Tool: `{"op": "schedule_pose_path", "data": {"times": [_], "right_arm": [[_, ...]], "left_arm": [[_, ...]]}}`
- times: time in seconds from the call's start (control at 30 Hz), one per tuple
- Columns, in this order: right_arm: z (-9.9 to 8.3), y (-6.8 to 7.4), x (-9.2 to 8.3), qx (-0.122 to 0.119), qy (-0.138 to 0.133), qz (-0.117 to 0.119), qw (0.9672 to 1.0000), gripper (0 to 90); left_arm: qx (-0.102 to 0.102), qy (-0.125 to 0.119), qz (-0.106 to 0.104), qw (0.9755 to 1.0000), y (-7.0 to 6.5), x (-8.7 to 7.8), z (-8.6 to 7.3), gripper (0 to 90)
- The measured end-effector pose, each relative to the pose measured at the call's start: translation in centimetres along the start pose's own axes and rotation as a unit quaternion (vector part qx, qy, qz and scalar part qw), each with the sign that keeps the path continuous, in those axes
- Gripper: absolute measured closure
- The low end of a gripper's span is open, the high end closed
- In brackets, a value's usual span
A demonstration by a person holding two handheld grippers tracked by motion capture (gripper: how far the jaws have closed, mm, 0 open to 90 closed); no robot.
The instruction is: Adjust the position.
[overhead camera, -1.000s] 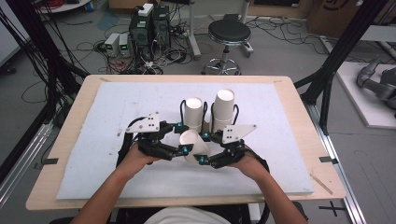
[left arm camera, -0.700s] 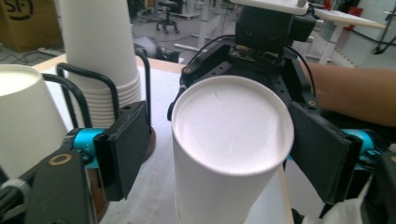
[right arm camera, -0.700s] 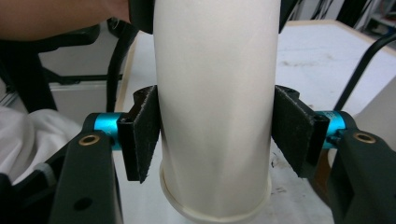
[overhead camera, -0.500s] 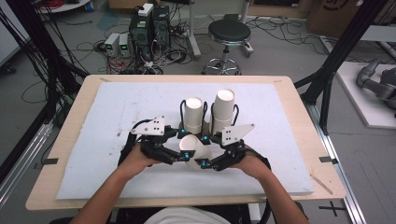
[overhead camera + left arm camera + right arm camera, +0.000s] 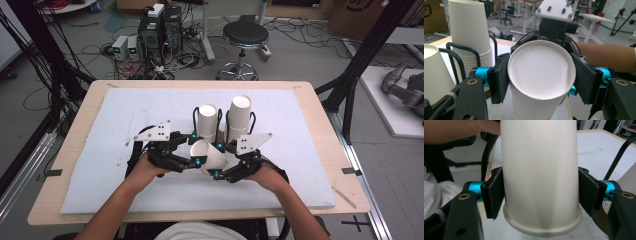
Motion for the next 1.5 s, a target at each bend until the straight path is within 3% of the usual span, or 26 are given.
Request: {"op": "schedule_pose_path", "data": {"times": [0.13, 0.2, 0.37, 0.43, 0.47, 0.53, 0.67, 0.73, 0.8, 0.9, 0.97, 1.0, 1.17, 1.27, 1.33, 1.5], "right_arm": [[0.0, 0.1, -0.4, -0.002, 0.002, 0.004, 1.0, 35.2], [0.0, 0.1, -0.5, -0.003, 0.001, 0.006, 1.0, 35.7], [-0.2, 0.1, -0.5, -0.009, 0.012, 0.01, 0.9998, 36.6], [-0.2, 0.1, -0.5, -0.01, 0.021, 0.01, 0.9997, 36.8], [-0.2, 0.2, -0.5, -0.009, 0.023, 0.011, 0.9996, 37.0], [-0.2, 0.2, -0.6, -0.008, 0.025, 0.014, 0.9995, 37.4], [0.0, 0.1, -0.7, 0.005, 0.013, 0.007, 0.9999, 28.0], [0.0, -0.1, -0.8, 0.021, 0.001, 0.004, 0.9998, 17.0], [0.0, -0.1, -0.8, 0.031, -0.001, 0.004, 0.9995, 17.1], [-0.1, -0.2, -0.7, 0.027, 0.001, 0.001, 0.9996, 17.1], [0.0, -0.1, -0.6, 0.023, 0.002, 0.001, 0.9997, 20.0], [0.0, -0.1, -0.6, 0.018, 0.003, 0.005, 0.9998, 27.2], [0.0, 0.0, -0.9, -0.002, 0.008, 0.009, 0.9999, 34.5], [0.0, 0.0, -1.0, -0.002, 0.012, 0.015, 0.9998, 36.0], [-0.1, 0.0, -1.1, -0.002, 0.012, 0.018, 0.9998, 36.7], [-0.2, 0.1, -1.1, -0.006, 0.026, 0.024, 0.9994, 36.8]], "left_arm": [[0.014, 0.008, 0.006, 0.9998, -0.1, 0.1, -0.1, 34.2], [0.013, 0.016, 0.011, 0.9997, 0.0, 0.2, -0.2, 28.0], [0.008, 0.02, 0.011, 0.9997, 0.1, 0.2, -0.4, 25.1], [0.007, 0.018, 0.002, 0.9998, 0.0, 0.3, -0.5, 28.1], [0.013, 0.017, -0.007, 0.9998, -0.1, 0.2, -0.6, 35.6], [0.007, 0.016, -0.011, 0.9998, -0.1, 0.3, -0.6, 36.1], [0.002, 0.013, -0.008, 0.9999, 0.2, 0.1, -0.6, 35.8], [0.001, 0.007, -0.007, 1.0, 0.3, -0.1, -0.5, 35.9], [-0.002, -0.003, -0.009, 0.9999, 0.2, -0.1, -0.3, 36.0], [-0.004, -0.009, -0.012, 0.9999, 0.2, -0.1, -0.2, 36.0], [-0.003, -0.008, -0.014, 0.9999, 0.1, -0.1, -0.2, 35.9], [-0.002, -0.007, -0.014, 0.9999, 0.1, -0.1, -0.2, 36.0], [-0.002, -0.004, -0.015, 0.9999, 0.1, 0.0, -0.4, 36.1], [0.007, -0.001, -0.001, 1.0, 0.0, 0.1, -0.3, 34.6], [0.005, 0.002, 0.004, 1.0, 0.1, 0.1, -0.2, 26.6], [0.003, 0.008, -0.005, 1.0, 0.1, 0.2, -0.6, 27.0]]}}
Point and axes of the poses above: each handheld gripper's, and its own axes: x roughly forward along the jaws, z roughly out of its top, y roughly to its left, the point moved 6 cm from there along x, roughly forward along the jaws, and after that the axes turned 5 degrees about z, right-handed, at the moved point
